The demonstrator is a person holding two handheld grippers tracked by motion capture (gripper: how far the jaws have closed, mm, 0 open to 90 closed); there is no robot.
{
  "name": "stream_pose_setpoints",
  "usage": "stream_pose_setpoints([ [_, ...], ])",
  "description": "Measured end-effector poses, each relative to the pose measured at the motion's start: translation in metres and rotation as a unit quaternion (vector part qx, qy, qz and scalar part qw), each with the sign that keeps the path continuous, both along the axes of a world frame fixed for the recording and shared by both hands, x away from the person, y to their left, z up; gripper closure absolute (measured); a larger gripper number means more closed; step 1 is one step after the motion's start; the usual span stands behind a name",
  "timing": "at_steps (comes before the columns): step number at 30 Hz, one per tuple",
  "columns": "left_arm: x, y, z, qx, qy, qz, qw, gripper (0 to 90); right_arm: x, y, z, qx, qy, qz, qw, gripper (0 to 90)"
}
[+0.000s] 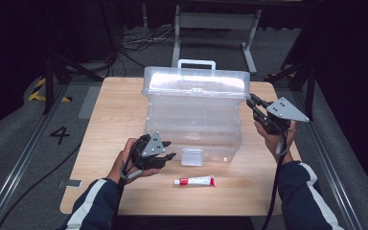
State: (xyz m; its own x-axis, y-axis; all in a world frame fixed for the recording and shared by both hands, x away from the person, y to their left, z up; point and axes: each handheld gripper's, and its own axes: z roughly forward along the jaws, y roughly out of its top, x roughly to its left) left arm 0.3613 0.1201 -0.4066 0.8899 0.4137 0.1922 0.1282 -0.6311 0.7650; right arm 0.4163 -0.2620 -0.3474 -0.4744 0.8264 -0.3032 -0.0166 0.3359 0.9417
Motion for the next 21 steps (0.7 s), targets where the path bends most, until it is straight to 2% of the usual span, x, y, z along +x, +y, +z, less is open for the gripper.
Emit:
stream_pose_setpoints([
  [5, 0.002, 0.003, 0.004, -0.01, -0.004, 0.008, 0.9999, 54.0, 0.003, -0.001, 0.002, 0.005, 0.004, 0.0, 1.0, 79.5],
  [7, 0.002, 0.003, 0.003, -0.009, 0.001, 0.008, 0.9999, 52.8, 0.005, 0.0, 0.004, 0.004, 0.004, -0.002, 1.0, 79.6],
  [12, 0.006, -0.001, -0.001, 0.007, 0.007, 0.002, 1.0, 52.0, 0.008, 0.001, 0.006, 0.007, 0.007, -0.005, 0.9999, 79.8],
  [21, 0.012, -0.005, -0.007, 0.016, 0.012, 0.008, 0.9998, 52.5, 0.01, 0.003, 0.007, 0.008, 0.002, -0.015, 0.9998, 80.5],
])
